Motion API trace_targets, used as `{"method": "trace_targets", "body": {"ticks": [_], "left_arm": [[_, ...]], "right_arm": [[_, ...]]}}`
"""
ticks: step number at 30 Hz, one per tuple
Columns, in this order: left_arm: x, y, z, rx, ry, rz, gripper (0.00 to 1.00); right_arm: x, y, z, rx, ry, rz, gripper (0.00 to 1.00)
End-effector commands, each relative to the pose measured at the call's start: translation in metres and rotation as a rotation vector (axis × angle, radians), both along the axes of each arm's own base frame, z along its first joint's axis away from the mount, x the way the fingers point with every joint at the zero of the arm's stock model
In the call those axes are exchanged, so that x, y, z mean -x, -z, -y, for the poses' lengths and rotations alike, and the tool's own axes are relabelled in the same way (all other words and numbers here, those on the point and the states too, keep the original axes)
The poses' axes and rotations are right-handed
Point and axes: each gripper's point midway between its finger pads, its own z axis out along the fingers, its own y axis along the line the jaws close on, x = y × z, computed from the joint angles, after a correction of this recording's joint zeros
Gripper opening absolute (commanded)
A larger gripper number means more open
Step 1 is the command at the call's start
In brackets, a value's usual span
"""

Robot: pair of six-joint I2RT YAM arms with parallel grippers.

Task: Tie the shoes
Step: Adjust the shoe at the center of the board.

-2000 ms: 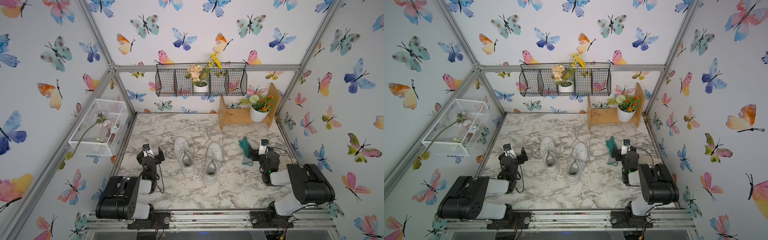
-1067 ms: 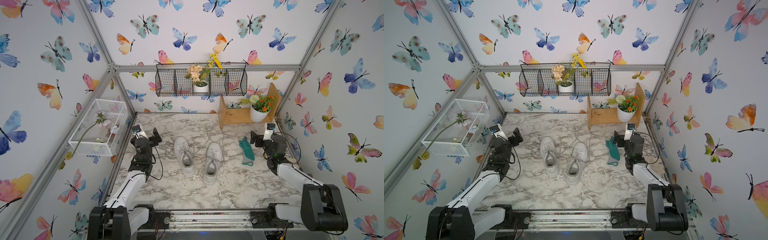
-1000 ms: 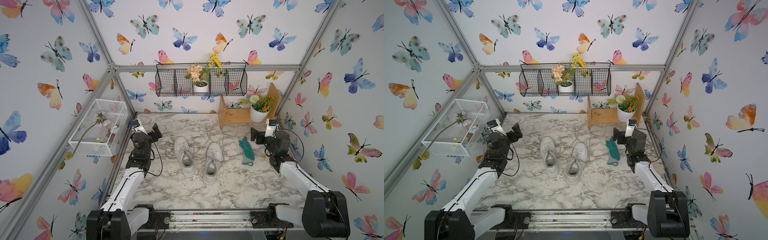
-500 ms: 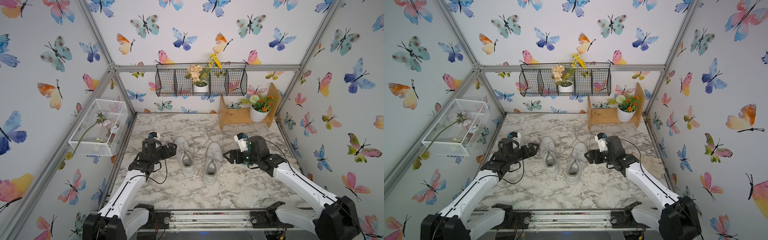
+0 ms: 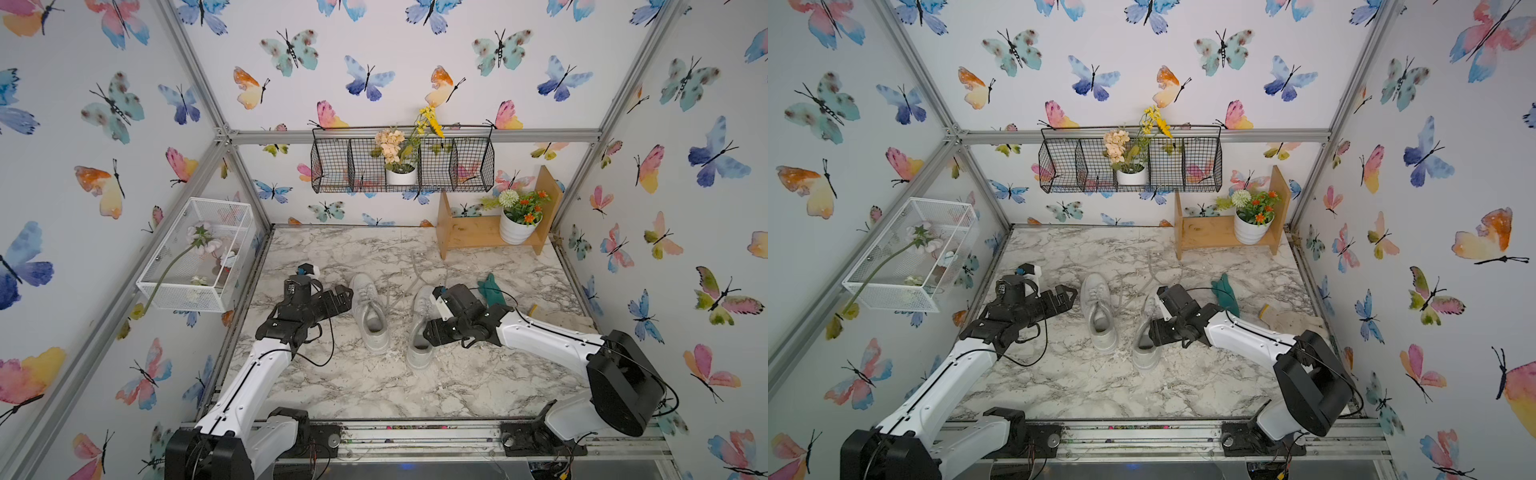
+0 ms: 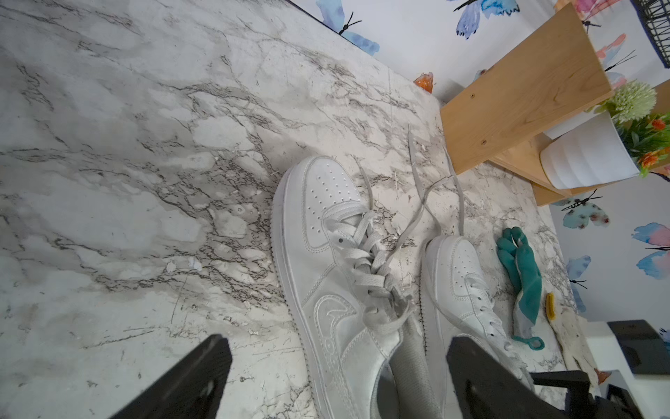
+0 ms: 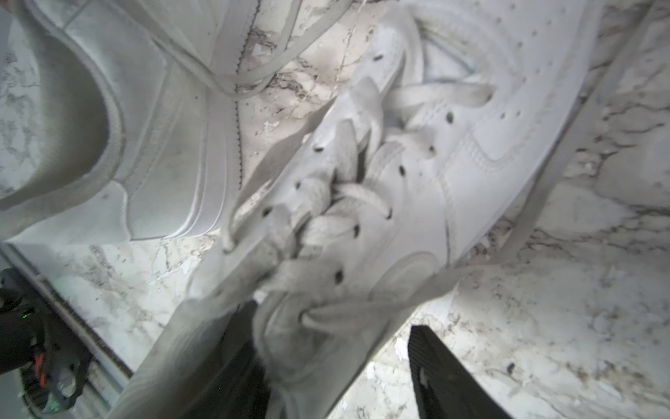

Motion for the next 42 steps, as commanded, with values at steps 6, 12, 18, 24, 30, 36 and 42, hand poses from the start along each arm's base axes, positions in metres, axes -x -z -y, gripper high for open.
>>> {"method": "trace_targets", "body": {"ticks": [6,12,18,24,30,36,42], "left_arm": [[0.002,-0.006,-0.011,-0.057,-0.030,0.008,0.99],[0.002,-0.009,-0.011,-0.057,-0.032,0.012,0.99],[0.000,-0.012,-0.011,-0.057,-0.029,0.017,0.99],[-0.001,-0.016,-0.012,-0.069,-0.035,0.022,0.99],[-0.003,-0.025,-0.014,-0.073,-0.042,0.038,0.99],[-0.004,-0.035,-0.014,-0.064,-0.050,0.061,0.99],[-0.002,-0.036,-0.015,-0.074,-0.047,0.057,0.99]], "right_arm": [[-0.022,-0.003,0.042,0.228,0.142,0.093,0.22],[-0.022,-0.010,0.064,0.310,0.183,0.124,0.05],[-0.009,-0.006,0.073,0.331,0.176,0.088,0.03],[0.005,-0.013,0.064,0.259,0.108,0.058,0.44],[-0.003,-0.067,0.057,0.192,0.054,0.189,0.71],[-0.057,-0.124,0.021,0.173,-0.023,0.397,0.81],[-0.134,-0.112,-0.022,0.164,-0.069,0.392,0.79]]}}
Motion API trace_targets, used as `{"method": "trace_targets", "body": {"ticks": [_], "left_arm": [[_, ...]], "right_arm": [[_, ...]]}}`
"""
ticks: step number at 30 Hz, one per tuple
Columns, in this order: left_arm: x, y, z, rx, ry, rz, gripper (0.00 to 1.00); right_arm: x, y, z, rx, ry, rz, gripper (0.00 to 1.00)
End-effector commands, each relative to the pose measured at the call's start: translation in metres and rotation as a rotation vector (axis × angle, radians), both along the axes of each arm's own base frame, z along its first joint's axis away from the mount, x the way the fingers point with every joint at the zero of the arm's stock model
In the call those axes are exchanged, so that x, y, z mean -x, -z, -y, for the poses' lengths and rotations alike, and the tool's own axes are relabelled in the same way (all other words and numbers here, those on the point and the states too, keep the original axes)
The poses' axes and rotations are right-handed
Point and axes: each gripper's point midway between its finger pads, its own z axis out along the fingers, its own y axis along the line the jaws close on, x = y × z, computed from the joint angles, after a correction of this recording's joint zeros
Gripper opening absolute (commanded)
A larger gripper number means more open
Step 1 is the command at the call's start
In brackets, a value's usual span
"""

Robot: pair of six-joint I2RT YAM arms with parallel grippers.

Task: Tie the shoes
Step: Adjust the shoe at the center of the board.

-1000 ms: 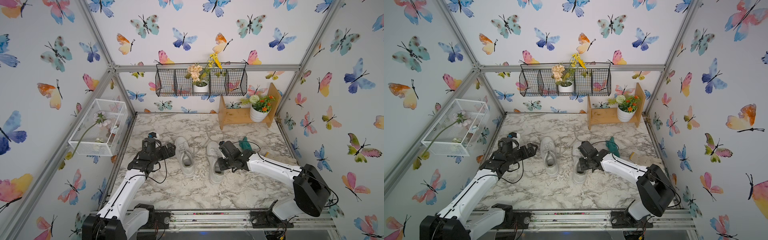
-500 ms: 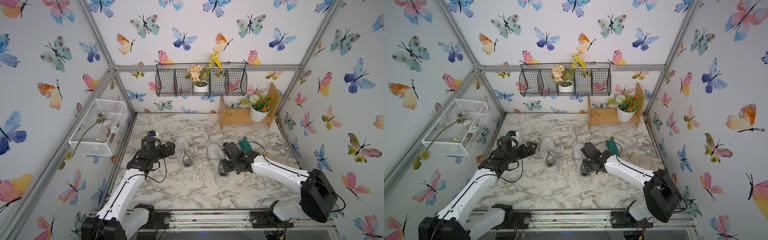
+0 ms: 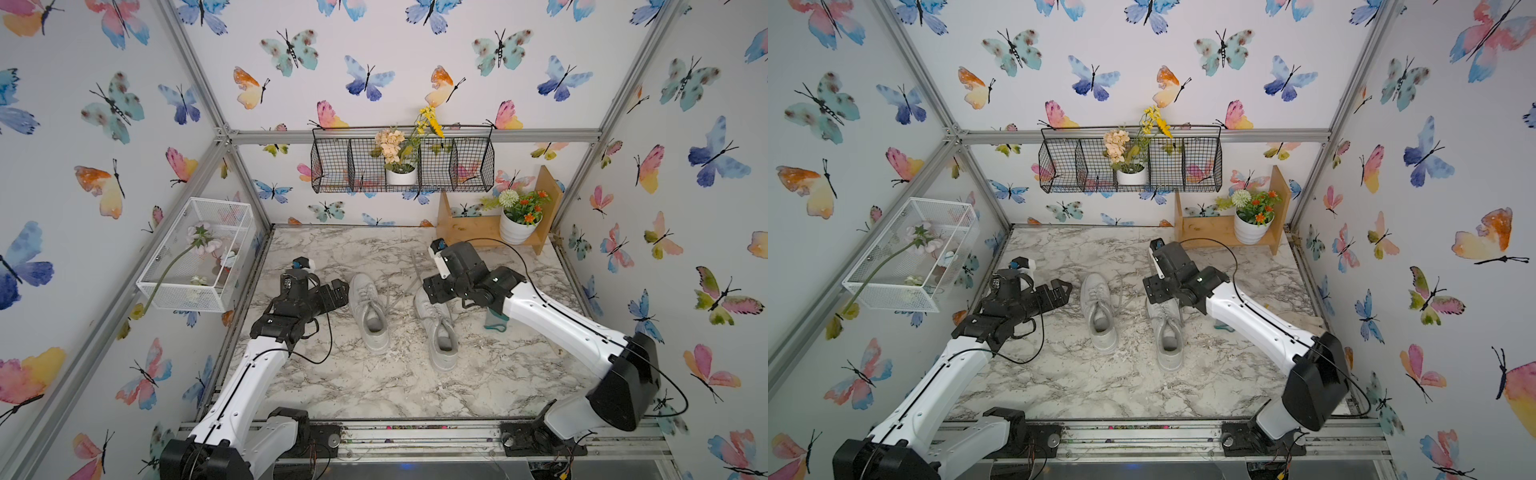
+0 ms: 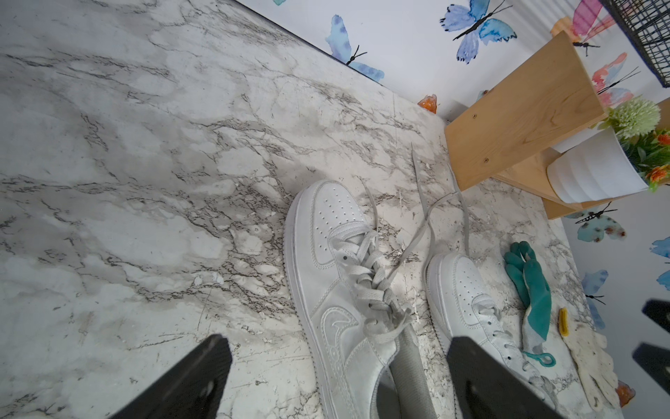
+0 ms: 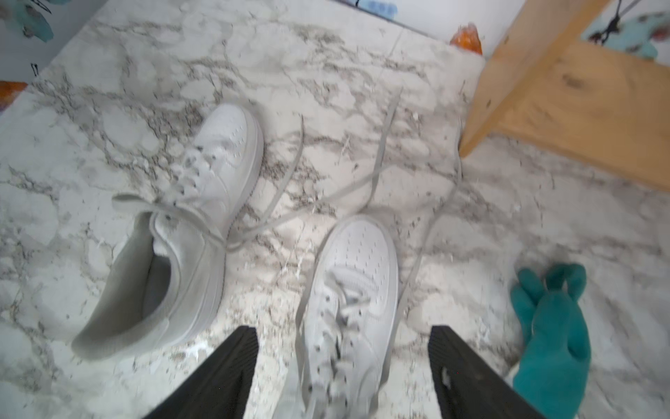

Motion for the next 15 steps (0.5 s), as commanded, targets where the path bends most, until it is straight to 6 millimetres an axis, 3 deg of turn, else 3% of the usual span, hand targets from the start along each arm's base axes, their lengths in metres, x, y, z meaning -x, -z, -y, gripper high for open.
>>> {"method": "trace_targets", "body": {"ticks": [1,4,8,15], "left_arm": [[0.001,-0.012,-0.007,-0.032,-0.018,0.027,0.99],[0.003,-0.012,-0.009,-0.042,-0.022,0.024,0.99],[0.005,-0.009,-0.008,-0.040,-0.019,0.017,0.99],[0.005,-0.002,-0.011,-0.063,-0.026,0.000,0.99]], "right_arm": [[-0.038,0.029,-0.014,0.033,-0.047,-0.031,0.78],[-0.068,0.055,-0.020,0.052,-0.043,-0.068,0.75],[-0.102,0.096,-0.013,0.071,-0.014,-0.136,0.72],[-0.127,0.143,0.004,0.105,0.019,-0.207,0.70]]}}
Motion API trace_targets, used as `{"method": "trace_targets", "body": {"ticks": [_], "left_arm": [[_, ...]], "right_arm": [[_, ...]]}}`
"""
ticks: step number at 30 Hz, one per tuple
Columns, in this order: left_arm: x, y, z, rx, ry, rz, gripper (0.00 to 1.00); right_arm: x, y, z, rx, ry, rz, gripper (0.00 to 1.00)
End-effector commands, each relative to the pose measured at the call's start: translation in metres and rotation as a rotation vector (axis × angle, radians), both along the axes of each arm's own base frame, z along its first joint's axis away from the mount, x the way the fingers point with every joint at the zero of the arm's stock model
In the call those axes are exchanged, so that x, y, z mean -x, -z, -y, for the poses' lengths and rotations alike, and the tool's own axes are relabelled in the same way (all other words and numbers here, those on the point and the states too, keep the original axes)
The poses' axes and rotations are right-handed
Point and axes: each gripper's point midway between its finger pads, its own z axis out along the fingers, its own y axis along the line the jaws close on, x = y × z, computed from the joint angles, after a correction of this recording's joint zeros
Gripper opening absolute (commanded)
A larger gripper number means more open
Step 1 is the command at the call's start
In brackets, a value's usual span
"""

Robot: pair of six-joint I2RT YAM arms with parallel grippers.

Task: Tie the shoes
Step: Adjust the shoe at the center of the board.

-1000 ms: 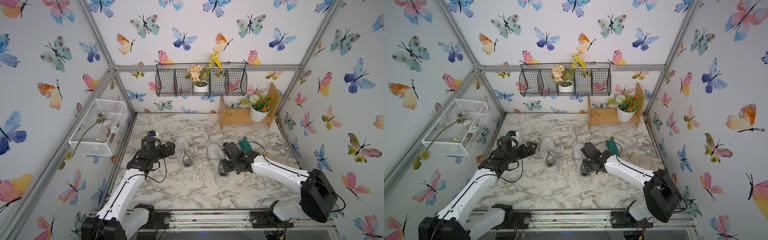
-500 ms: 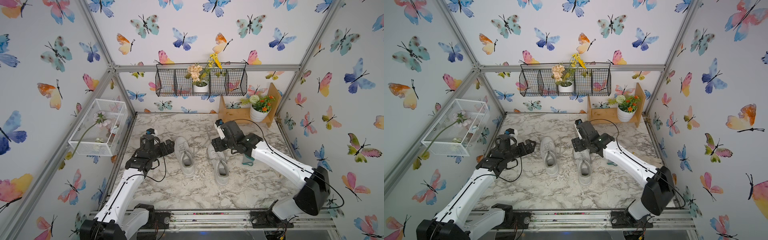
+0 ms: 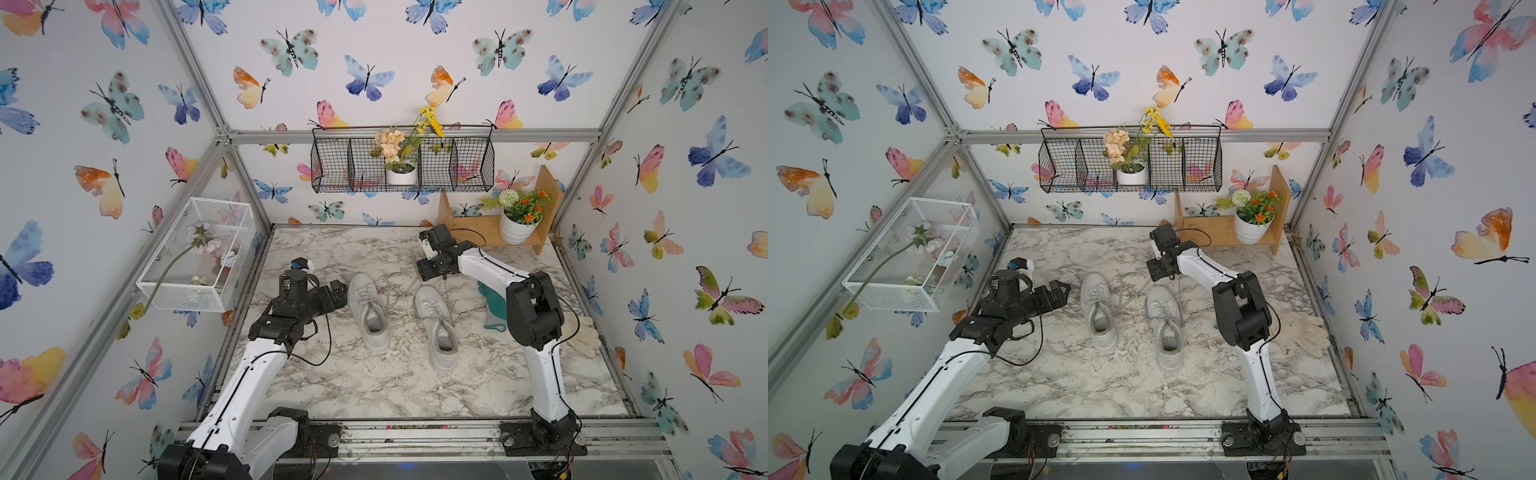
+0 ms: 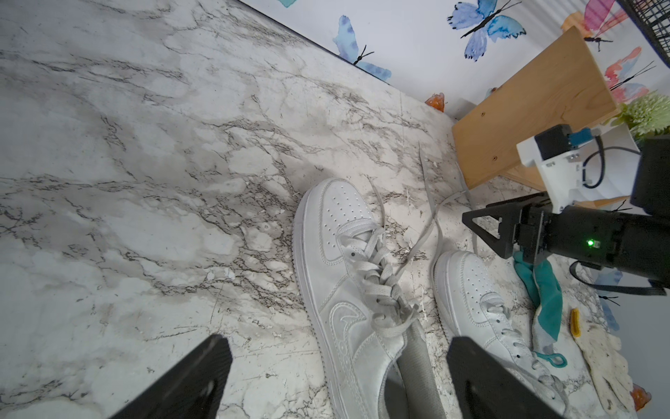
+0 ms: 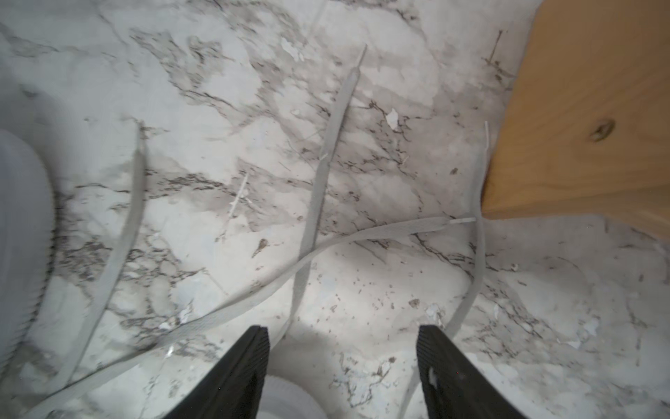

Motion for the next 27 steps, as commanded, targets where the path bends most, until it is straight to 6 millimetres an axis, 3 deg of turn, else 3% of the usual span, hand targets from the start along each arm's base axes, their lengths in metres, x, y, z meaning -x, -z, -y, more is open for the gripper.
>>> {"method": "trace_targets", "body": {"ticks": [1,10,13,19,27], "left_arm": [[0.000,-0.003,-0.006,-0.033,-0.015,0.006,0.99],[-0.004,0.004,-0.007,-0.046,-0.016,-0.007,0.99],[-0.004,0.005,-0.007,-0.049,-0.016,-0.012,0.99],[-0.004,0.004,-0.008,-0.053,-0.018,-0.005,0.99],[0.001,0.003,-0.011,-0.060,-0.031,0.004,0.99]], "right_arm": [[-0.003,0.005,0.003,-0.026,-0.008,-0.038,0.70],[0.000,0.033,-0.005,-0.059,-0.025,-0.115,0.67],[0.001,0.029,-0.005,-0.067,-0.019,-0.121,0.66],[0.009,0.000,-0.003,-0.092,-0.023,-0.092,0.66],[0.028,0.026,-0.003,-0.084,-0.044,-0.200,0.65]]}}
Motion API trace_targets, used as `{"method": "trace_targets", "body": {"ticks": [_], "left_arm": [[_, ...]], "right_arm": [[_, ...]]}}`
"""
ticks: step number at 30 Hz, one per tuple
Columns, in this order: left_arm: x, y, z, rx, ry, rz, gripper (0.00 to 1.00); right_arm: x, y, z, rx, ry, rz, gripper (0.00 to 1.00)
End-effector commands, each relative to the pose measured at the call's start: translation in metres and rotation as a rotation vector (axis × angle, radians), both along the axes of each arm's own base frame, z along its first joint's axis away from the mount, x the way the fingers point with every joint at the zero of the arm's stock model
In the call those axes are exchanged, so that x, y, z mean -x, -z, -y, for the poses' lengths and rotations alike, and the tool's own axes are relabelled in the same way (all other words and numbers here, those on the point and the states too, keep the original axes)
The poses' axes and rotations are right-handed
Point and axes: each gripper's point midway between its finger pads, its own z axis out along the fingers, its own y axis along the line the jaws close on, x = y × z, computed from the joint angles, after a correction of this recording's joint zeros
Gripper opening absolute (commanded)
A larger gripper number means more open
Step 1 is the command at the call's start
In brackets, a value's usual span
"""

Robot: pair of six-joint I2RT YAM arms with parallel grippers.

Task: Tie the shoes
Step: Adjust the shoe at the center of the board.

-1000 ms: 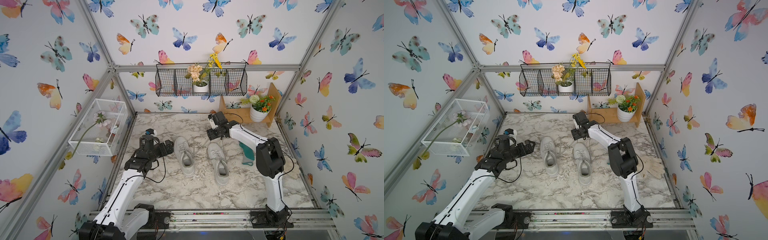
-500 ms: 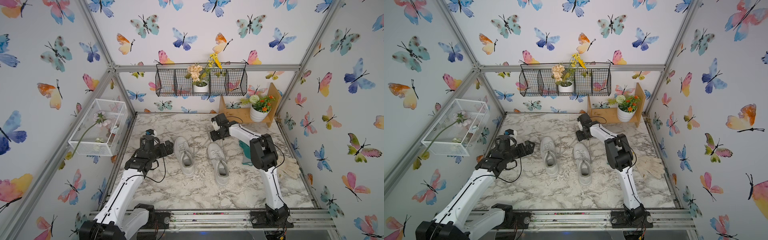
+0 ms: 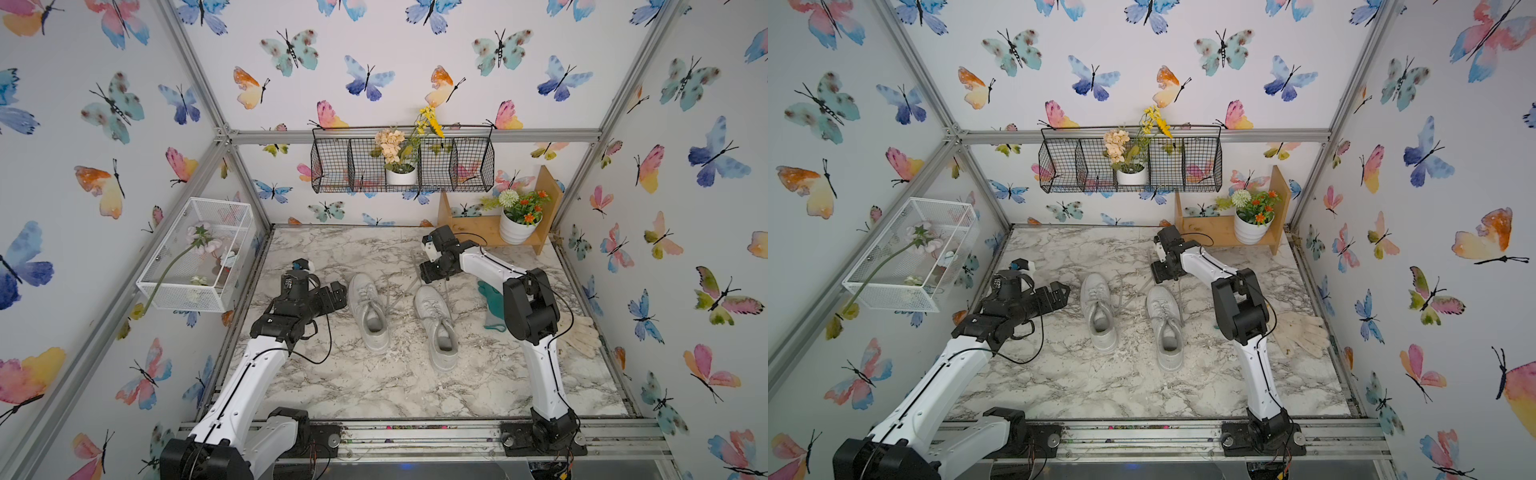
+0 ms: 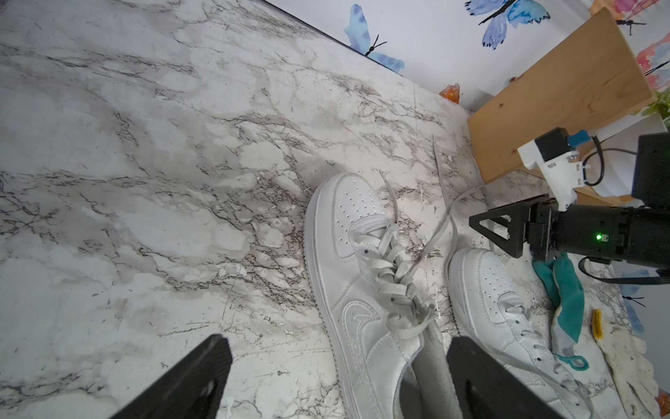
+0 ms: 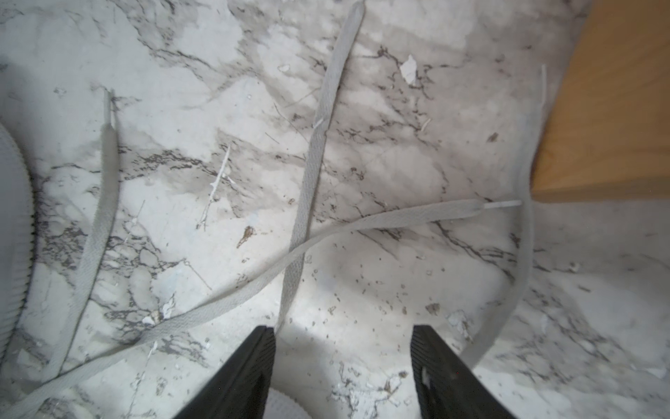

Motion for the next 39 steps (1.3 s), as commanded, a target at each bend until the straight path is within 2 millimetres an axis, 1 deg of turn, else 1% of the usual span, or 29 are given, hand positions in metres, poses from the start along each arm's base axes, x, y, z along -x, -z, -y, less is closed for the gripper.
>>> {"method": "trace_targets", "body": {"ticks": [1,5,9,12,17,19,22,25,26,29,32,34,39], "left_arm": [[0.004,-0.003,-0.008,-0.032,-0.022,0.017,0.99],[0.004,-0.004,-0.009,-0.039,-0.026,0.017,0.99],[0.005,-0.002,-0.010,-0.041,-0.030,0.012,0.99],[0.005,-0.001,-0.010,-0.042,-0.031,0.011,0.99],[0.004,0.000,-0.010,-0.043,-0.033,0.010,0.99],[0.005,0.001,-0.010,-0.043,-0.033,0.009,0.99],[0.004,0.003,-0.010,-0.043,-0.033,0.008,0.99],[0.004,0.003,-0.010,-0.044,-0.031,0.007,0.99],[0.004,0.003,-0.010,-0.044,-0.031,0.007,0.99],[0.005,0.002,-0.011,-0.045,-0.033,0.008,0.99],[0.005,-0.001,-0.012,-0.045,-0.038,0.016,0.99],[0.005,-0.003,-0.012,-0.045,-0.039,0.021,0.99],[0.006,-0.005,-0.014,-0.049,-0.049,0.027,0.99]], "right_arm": [[0.019,0.008,-0.003,-0.015,-0.025,-0.078,0.65],[0.027,0.015,0.001,0.008,-0.031,-0.102,0.65],[0.036,0.022,0.019,0.094,-0.014,-0.127,0.65],[0.047,0.023,0.029,0.121,-0.011,-0.136,0.65],[0.069,0.024,0.038,0.117,-0.017,-0.169,0.65],[0.075,0.024,0.042,0.123,-0.008,-0.170,0.65],[0.073,0.022,0.047,0.137,0.009,-0.146,0.65],[0.061,0.009,0.044,0.134,0.016,-0.103,0.65],[0.055,0.001,0.040,0.122,0.017,-0.084,0.64],[0.043,-0.017,0.030,0.079,0.020,-0.049,0.63],[0.037,-0.026,0.019,0.024,0.017,-0.038,0.61],[0.036,-0.025,0.012,0.004,0.011,-0.032,0.60],[0.037,-0.008,-0.001,0.015,-0.005,-0.059,0.57]]}}
